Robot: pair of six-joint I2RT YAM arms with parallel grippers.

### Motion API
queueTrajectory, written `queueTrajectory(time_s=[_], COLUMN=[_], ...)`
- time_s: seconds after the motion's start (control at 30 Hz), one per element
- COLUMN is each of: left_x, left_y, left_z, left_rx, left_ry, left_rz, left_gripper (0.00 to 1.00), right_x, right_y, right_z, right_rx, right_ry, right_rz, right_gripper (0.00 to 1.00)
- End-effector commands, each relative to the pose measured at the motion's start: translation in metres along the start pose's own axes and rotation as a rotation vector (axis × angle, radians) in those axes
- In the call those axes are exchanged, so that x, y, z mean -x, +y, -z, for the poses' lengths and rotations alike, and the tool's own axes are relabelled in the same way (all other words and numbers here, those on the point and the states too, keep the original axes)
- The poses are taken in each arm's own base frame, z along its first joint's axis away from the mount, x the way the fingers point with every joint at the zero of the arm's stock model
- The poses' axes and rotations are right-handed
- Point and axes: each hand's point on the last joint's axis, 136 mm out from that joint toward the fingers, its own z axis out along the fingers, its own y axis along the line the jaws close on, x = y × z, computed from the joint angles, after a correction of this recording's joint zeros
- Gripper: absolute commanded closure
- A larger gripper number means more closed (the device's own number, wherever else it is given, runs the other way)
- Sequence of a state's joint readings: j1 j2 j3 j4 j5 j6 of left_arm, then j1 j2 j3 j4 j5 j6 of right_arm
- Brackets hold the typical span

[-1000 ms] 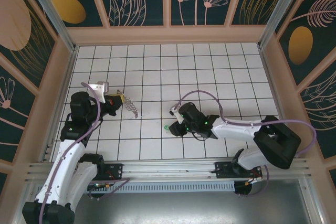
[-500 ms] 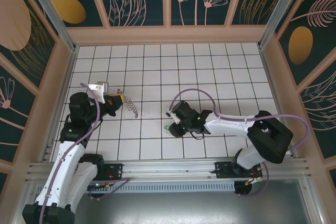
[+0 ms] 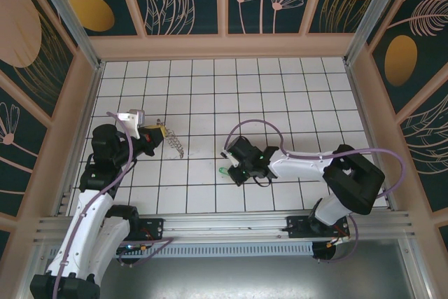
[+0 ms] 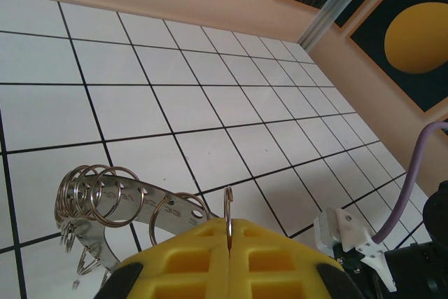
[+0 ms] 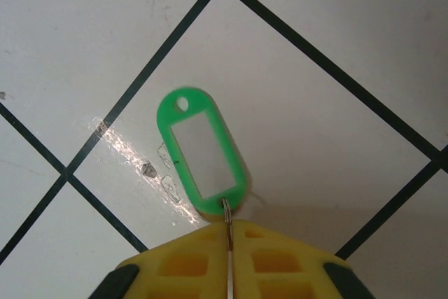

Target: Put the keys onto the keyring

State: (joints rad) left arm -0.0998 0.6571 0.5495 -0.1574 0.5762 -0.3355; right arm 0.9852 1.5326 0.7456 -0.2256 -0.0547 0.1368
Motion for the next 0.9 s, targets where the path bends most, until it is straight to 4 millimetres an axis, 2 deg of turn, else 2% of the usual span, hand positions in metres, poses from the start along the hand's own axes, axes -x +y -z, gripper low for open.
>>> queueTrajectory(time_s=[0.0,0.13,0.7,0.87], left_x=[0.012,0.013,0.013,0.013], left_y=[-0.009,-0.010,-0.011,-0.011], left_z=[0.003,0.003,0.004,0.004], left_rx=[-0.041,-0.042,-0.047,-0.048], left_ry=[-0.051,-0.054,-0.053,-0.055], left_rz=[-0.025,-0.027,-0.025,-0.025], left_gripper=[1.00,1.00,1.00,1.00], right_x=[-0.003,-0.010,-0.031,-0.036], right_y=[0.000,0.002,0.014,0.020], right_z=[-0.002,-0.005,-0.015,-0.017], right_rx=[-0.019,-0.013,-0.029,-0.019], right_ry=[0.016,0.021,0.028,0.025], right_rz=[0.000,-0.010,-0.080,-0.093], right_gripper=[0.96,1.00,1.00,0.97])
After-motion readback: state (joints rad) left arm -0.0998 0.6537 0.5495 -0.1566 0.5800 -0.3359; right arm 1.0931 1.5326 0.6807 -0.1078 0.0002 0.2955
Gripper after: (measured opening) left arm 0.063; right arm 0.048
